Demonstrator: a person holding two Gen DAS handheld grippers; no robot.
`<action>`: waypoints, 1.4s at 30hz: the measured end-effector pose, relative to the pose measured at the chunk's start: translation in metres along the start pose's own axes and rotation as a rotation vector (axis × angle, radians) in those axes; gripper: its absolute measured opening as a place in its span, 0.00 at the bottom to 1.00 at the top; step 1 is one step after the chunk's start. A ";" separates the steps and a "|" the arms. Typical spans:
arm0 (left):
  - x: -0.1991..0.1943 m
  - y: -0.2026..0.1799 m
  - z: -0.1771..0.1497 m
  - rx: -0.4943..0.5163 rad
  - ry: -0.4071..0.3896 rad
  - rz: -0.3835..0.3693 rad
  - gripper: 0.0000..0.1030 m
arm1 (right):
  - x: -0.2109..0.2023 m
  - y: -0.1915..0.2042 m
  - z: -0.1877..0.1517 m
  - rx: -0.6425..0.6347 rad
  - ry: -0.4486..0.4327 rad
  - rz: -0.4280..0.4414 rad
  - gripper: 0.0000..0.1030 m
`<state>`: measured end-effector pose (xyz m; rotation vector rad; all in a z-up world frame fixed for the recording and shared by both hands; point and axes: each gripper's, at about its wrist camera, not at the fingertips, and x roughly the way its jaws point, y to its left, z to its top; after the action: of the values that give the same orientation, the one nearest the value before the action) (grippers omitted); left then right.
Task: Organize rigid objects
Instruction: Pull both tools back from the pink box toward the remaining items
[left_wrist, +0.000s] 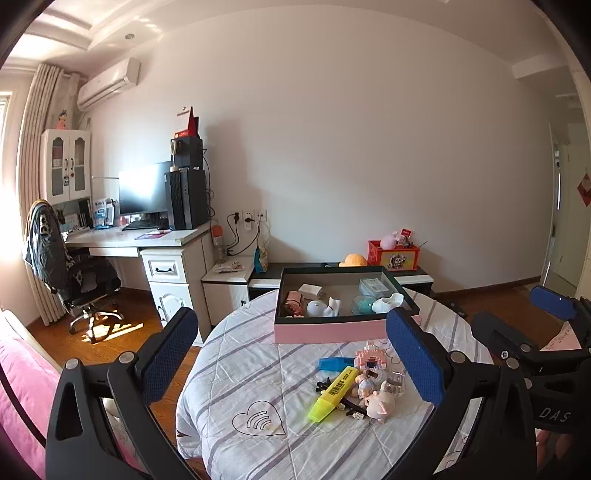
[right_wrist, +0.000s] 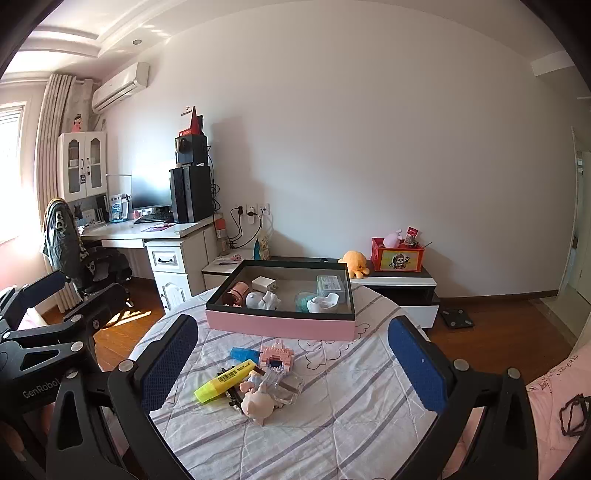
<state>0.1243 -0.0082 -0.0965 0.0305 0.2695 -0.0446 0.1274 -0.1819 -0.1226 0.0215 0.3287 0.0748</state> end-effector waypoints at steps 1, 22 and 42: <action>-0.004 0.000 0.000 0.003 -0.004 0.003 1.00 | -0.003 0.001 -0.001 -0.001 -0.001 -0.004 1.00; -0.006 -0.005 -0.011 0.023 0.024 0.008 1.00 | -0.007 0.004 -0.012 -0.012 0.036 -0.011 1.00; 0.101 0.008 -0.086 0.057 0.363 0.002 1.00 | 0.124 -0.004 -0.096 0.007 0.380 0.069 1.00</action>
<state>0.1993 -0.0009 -0.2060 0.0956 0.6307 -0.0443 0.2135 -0.1753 -0.2535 0.0257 0.7087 0.1470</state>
